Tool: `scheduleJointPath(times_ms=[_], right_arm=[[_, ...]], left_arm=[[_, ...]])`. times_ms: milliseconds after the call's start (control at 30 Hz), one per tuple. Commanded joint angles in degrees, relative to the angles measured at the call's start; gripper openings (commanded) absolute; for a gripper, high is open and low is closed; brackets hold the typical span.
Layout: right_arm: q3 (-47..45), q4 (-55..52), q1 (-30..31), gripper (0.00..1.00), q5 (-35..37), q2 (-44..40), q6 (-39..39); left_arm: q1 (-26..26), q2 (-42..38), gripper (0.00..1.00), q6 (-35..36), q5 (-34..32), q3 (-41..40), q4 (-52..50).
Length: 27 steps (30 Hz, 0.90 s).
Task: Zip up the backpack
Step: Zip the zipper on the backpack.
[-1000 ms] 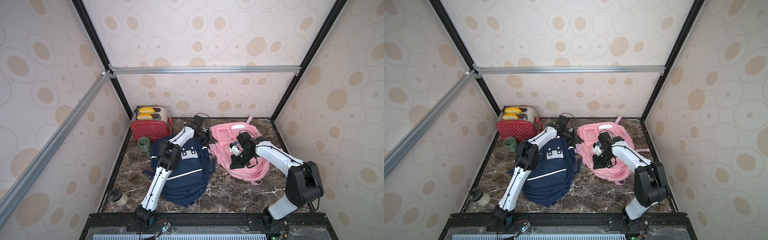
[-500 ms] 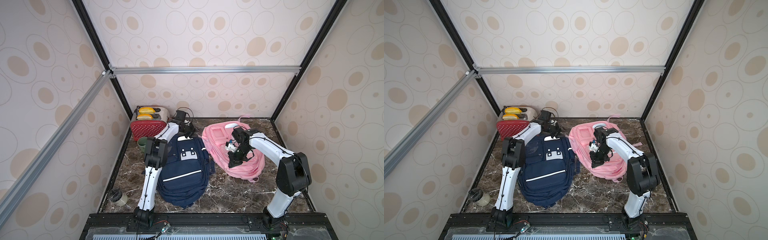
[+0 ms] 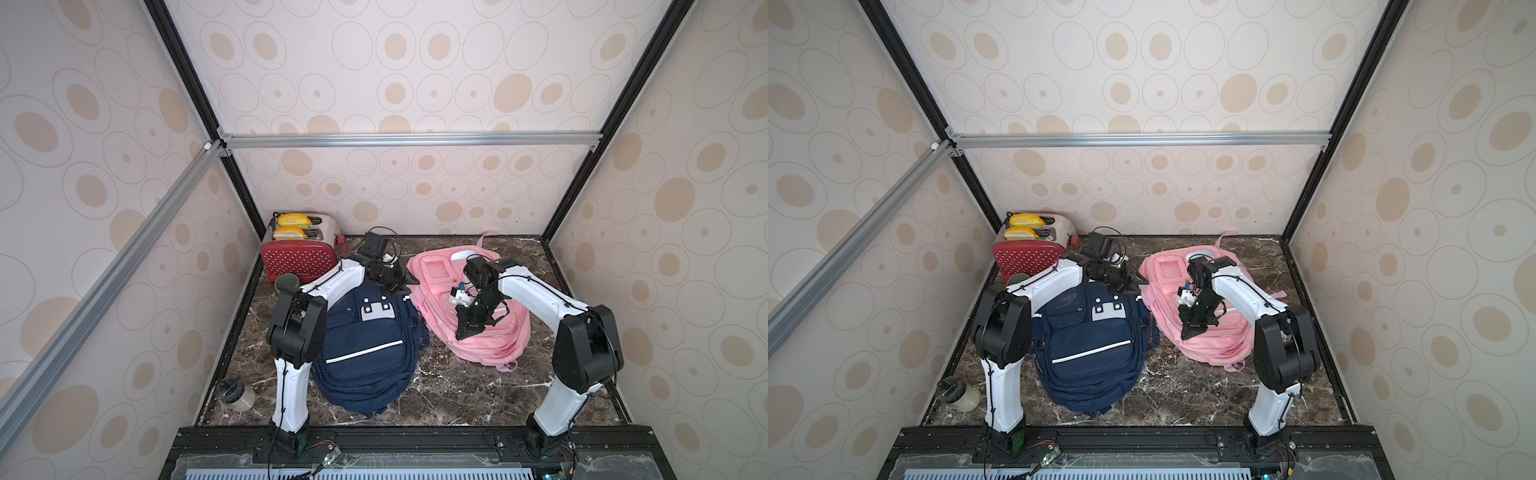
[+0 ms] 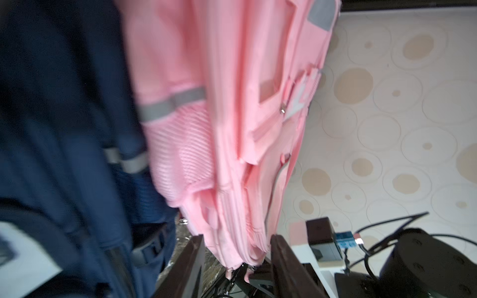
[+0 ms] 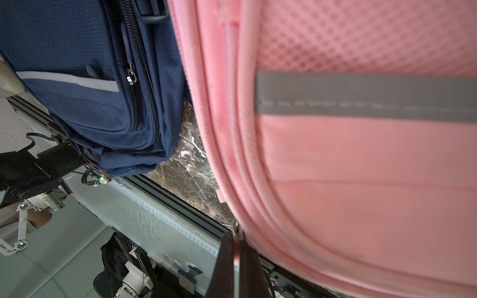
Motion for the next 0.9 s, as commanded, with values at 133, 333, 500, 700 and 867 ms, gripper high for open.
scheduleJointPath(times_ms=[133, 333, 500, 700, 867], right_arm=[[0.1, 4.7, 0.3, 0.0, -0.4, -2.6, -0.1], [3.9, 5.5, 0.2, 0.0, 0.1, -0.4, -1.1], [5.0, 5.4, 0.2, 0.0, -0.7, 0.8, -1.6], [5.7, 5.1, 0.2, 0.0, -1.0, 1.5, -2.0], [6.5, 6.3, 0.3, 0.0, -1.3, 2.4, -0.7]], left_arm=[[-3.2, -4.9, 0.44, -6.2, 1.5, -6.5, 5.8], [-6.1, -5.0, 0.43, -8.3, 2.2, -9.4, 7.5], [-6.7, -3.3, 0.43, -10.8, 1.6, -8.7, 10.6], [-7.4, -0.2, 0.4, -10.7, 1.4, -5.1, 10.4], [-8.1, 0.6, 0.33, -10.3, 1.9, -7.4, 10.4]])
